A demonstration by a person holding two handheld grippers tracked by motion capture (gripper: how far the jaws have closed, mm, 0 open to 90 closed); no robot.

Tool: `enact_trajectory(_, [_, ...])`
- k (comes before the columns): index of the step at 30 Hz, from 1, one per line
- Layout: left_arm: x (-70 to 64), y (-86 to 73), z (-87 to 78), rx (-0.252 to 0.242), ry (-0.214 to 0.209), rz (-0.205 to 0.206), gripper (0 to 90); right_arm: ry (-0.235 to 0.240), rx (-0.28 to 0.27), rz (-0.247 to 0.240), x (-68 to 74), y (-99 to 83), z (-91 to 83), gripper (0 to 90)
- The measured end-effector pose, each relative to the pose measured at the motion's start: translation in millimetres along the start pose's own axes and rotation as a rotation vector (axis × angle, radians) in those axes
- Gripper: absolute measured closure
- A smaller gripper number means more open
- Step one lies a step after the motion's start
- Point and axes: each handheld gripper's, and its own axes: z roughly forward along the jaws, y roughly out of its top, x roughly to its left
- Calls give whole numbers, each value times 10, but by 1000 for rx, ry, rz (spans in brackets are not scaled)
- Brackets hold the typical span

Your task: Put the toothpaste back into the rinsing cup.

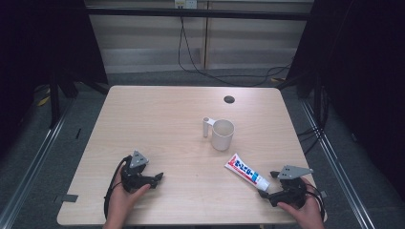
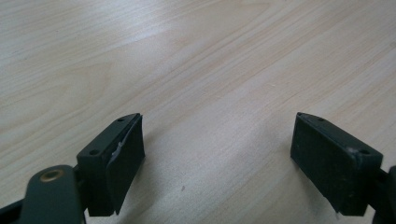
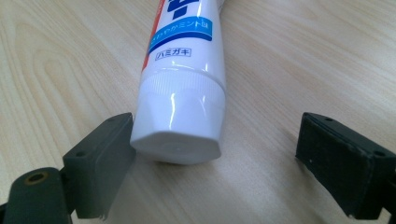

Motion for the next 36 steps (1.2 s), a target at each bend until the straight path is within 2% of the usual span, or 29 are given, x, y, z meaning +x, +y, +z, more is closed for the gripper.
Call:
enact_trajectory(4, [-4, -2, 1, -4, 4, -1, 174, -15, 2, 14, 14, 10, 9, 113])
enact_trajectory(9, [-4, -2, 1, -3, 3, -4, 174, -27, 39, 24, 21, 75, 23, 135])
enact_trajectory(11, [3, 0, -4, 5, 1, 9, 174, -27, 83, 28, 42, 148, 34, 166])
enact_trajectory(13, [1, -1, -3, 4, 1, 5, 174, -30, 118, 19, 59, 207, 40, 169])
enact_trajectory(14, [1, -1, -3, 4, 1, 5, 174, -30, 118, 19, 59, 207, 40, 169])
enact_trajectory(17, [0, -1, -2, 4, 0, 3, 174, -36, 183, 5, 74, 307, 37, 174])
enact_trajectory(18, [0, -1, -2, 2, 1, 5, 174, -27, 212, 11, 75, 378, 33, 175])
enact_trajectory(19, [0, -1, -2, 2, 1, 5, 174, -27, 212, 11, 75, 378, 33, 175])
enact_trajectory(21, [1, -1, -3, 4, 1, 6, 174, -15, 256, -18, 80, 487, 49, 182])
enact_trajectory(22, [-1, -2, -2, 3, 0, 2, 174, -15, 256, -18, 80, 487, 49, 182])
enact_trajectory(23, [1, -1, -3, 4, 0, 5, 174, -22, 287, -42, 98, 557, 69, 182])
enact_trajectory(24, [2, -1, -3, 4, 0, 8, 174, -22, 299, -42, 107, 591, 77, 182])
enact_trajectory(26, [1, -1, -3, 4, 0, 5, 174, -14, 305, -49, 109, 624, 87, 182])
enact_trajectory(28, [-4, -2, 0, 0, 0, -1, 175, 11, 331, -23, 111, 715, 119, 182])
enact_trajectory(30, [-4, -2, 0, 0, 0, 0, 175, 26, 342, -19, 111, 774, 142, 185])
enact_trajectory(35, [-8, -4, 0, -3, 1, -3, 176, 13, 362, -37, 125, 897, 198, 192])
enact_trajectory(36, [-9, -3, 0, -2, 4, -2, 176, 26, 371, -43, 141, 960, 243, 192])
